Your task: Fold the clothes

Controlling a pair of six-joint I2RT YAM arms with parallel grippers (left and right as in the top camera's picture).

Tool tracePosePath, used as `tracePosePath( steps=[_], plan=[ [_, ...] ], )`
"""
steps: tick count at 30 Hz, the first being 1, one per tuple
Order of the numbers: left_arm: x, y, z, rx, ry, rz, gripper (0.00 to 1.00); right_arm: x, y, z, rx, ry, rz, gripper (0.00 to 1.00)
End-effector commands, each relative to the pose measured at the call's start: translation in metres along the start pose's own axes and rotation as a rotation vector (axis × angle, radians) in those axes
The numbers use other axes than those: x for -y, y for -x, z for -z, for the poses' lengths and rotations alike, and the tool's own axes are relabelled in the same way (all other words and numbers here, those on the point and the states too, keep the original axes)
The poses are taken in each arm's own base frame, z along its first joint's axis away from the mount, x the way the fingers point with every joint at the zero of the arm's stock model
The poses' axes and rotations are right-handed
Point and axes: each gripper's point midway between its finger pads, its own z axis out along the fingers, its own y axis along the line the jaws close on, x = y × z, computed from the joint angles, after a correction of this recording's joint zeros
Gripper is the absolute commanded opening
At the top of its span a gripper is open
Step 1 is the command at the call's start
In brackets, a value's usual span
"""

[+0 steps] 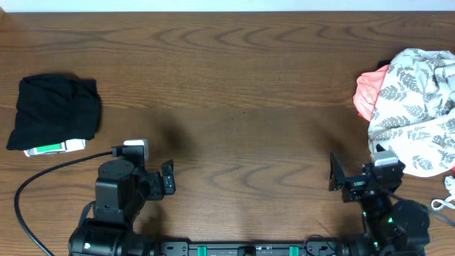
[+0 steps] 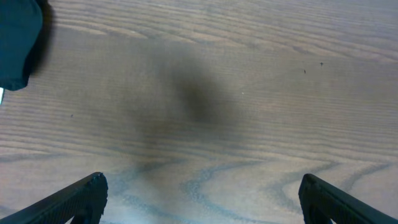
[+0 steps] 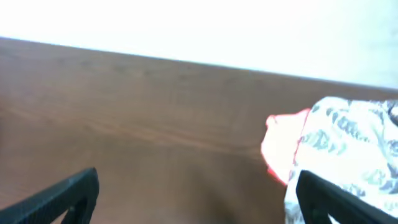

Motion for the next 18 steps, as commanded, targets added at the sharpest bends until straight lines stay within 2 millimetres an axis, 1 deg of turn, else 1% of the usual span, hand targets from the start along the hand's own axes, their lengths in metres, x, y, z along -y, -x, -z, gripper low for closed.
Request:
tracePosePath(
  steps=[1,6,9,10,14,18],
  plan=[
    [-0.002,0.001,0.001,0.006,0.011,0.006,0.98,0.005,-0.008,-0.01,0.079,-0.028,0.086,0.99],
    [-0.002,0.001,0.001,0.006,0.011,0.006,0.98,0.011,-0.012,-0.027,0.223,-0.065,0.104,0.99],
    [-0.002,0.001,0.001,0.006,0.011,0.006,0.98,0.015,-0.019,-0.034,0.284,-0.084,0.107,0.99],
    [-0.002,0.001,0.001,0.006,0.011,0.006,0.98,0.015,-0.023,-0.035,0.269,-0.084,0.107,0.99],
    [-0.002,0.001,0.001,0.006,0.011,0.006,0.98,0.014,-0.029,-0.037,0.246,-0.077,0.102,0.99],
    [-0.002,0.001,0.001,0.006,0.011,0.006,0.98,0.013,-0.049,-0.041,0.161,-0.069,0.095,0.99]
  ],
)
